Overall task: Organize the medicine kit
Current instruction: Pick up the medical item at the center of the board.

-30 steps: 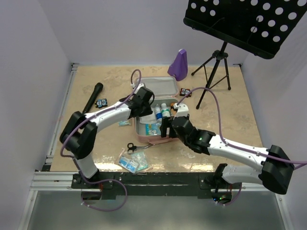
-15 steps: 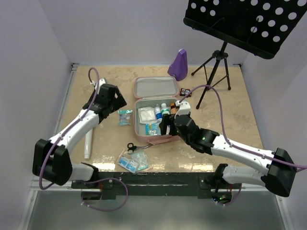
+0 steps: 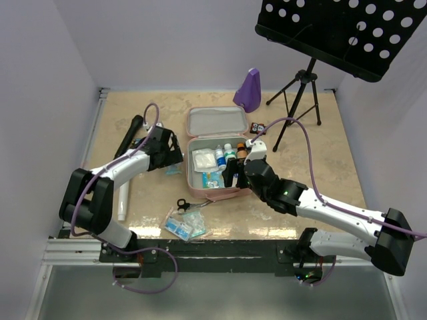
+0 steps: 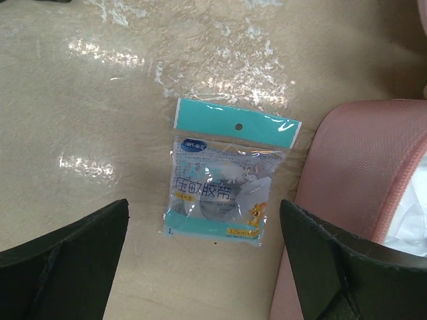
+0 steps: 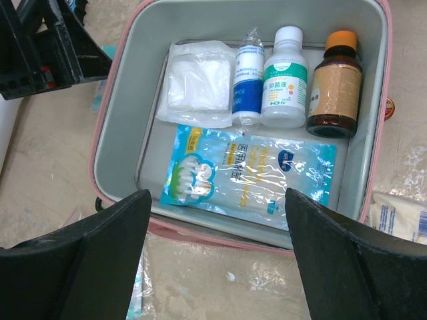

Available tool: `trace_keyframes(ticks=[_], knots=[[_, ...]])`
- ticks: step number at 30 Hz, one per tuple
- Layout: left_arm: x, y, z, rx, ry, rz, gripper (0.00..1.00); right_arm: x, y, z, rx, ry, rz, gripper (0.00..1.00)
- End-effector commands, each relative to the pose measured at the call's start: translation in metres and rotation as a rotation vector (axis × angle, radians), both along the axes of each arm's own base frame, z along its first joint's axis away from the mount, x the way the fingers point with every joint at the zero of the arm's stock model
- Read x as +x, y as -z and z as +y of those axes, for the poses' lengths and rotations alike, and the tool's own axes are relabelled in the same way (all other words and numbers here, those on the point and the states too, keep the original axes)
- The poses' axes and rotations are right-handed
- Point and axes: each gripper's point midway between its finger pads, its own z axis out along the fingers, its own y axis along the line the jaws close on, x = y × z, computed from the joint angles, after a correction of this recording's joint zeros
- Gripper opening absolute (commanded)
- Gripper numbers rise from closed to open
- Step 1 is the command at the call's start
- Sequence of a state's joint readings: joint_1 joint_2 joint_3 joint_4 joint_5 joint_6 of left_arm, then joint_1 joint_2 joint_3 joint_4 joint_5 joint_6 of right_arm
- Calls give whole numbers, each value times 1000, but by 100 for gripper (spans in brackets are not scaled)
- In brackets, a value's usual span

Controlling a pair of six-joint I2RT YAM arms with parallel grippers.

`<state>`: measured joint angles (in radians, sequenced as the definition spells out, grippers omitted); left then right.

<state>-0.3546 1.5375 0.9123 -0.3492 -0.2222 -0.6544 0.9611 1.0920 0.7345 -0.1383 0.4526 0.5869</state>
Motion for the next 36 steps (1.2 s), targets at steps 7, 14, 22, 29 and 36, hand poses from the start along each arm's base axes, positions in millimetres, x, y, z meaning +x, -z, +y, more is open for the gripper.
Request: trace_keyframes(ticks=[7,14,22,29,36], knots=[[3,29,-16,38,57,55,100,5,-14,5,35,5,-25,86],[2,34,-11,71,22,85,88,5,-16,3,36,8,-31,86],[-3,14,-8,57,9,48,70,6,-19,2,34,9,-40,86],[4,-104,-15,-35,12,-205,66,8,-24,3,28,7,-57,86],[-11,-150,-102,-140,166,-273,64,10,-22,8,38,0,-55,86]])
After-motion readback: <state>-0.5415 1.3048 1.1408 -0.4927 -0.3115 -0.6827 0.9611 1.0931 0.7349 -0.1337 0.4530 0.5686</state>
